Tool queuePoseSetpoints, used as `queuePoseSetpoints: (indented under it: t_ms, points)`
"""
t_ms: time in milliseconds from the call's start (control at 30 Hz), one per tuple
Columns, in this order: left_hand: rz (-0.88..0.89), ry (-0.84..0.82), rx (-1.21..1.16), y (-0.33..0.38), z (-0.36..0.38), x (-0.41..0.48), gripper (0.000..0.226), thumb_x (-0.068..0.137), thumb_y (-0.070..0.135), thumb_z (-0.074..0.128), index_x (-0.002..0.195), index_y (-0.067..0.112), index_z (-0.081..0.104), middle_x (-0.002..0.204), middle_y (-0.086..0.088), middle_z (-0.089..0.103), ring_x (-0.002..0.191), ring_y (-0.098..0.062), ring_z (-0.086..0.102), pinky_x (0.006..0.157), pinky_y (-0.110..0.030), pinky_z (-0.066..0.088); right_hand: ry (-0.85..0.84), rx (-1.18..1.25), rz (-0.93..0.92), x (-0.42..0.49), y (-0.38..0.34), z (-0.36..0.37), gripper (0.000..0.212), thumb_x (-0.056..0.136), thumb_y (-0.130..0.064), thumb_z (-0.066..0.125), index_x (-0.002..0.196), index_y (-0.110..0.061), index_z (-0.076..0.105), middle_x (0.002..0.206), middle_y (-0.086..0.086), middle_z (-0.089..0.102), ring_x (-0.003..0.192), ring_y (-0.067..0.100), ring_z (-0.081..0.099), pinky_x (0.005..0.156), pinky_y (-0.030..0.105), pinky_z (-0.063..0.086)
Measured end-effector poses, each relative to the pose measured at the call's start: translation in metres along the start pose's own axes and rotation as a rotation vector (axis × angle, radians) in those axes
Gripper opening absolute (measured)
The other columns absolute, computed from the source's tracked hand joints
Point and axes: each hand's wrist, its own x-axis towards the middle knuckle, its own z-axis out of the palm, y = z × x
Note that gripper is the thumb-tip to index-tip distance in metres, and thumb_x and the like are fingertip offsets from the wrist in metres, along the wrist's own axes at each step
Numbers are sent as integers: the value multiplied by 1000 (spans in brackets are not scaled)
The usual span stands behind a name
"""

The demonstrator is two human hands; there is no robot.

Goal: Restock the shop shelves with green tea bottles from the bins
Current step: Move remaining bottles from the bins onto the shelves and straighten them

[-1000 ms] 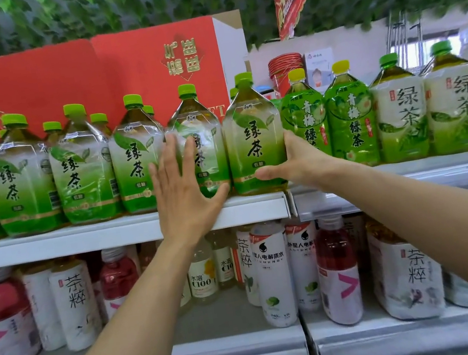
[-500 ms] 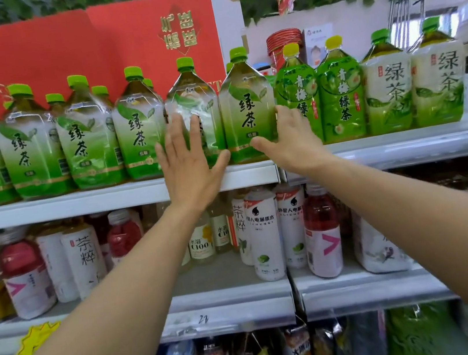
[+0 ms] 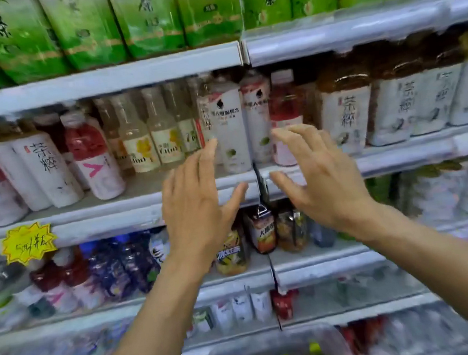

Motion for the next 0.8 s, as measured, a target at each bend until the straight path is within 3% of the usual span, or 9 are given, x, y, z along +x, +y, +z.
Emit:
queuePoseSetpoints:
  t_ms: [333,467,700,800]
  points:
    - [-202,-455,-120,34,57,-126,69,92,52,54,150,17,42,139,-7,54,126,-30,52,92,-45,47,-360,96,174,-129,34,44,56,94,-34,60,145,-15,45,136,9,51,119,33,52,74,43,51]
    - [-330,-606,-127,41,78,-180,66,95,50,57,151,22,38,144,-2,50,130,-27,49,90,-43,47,-537,155,280,-181,53,62,56,97,-34,57,147,-17,40,137,9,48,124,32,48,82,45,51]
    - [-662,-870,-157,44,114,-286,62,96,49,56,150,24,38,148,0,45,136,-23,44,101,-42,45,-827,241,429,-281,74,112,53,99,-42,52,147,-22,38,141,4,47,127,26,48,86,43,50]
    - [-770,-978,-166,44,128,-330,62,96,44,58,151,21,38,151,-4,44,138,-24,42,103,-37,41,-986,316,511,-326,73,137,57,98,-33,56,150,-19,36,142,8,46,128,29,47,96,43,47]
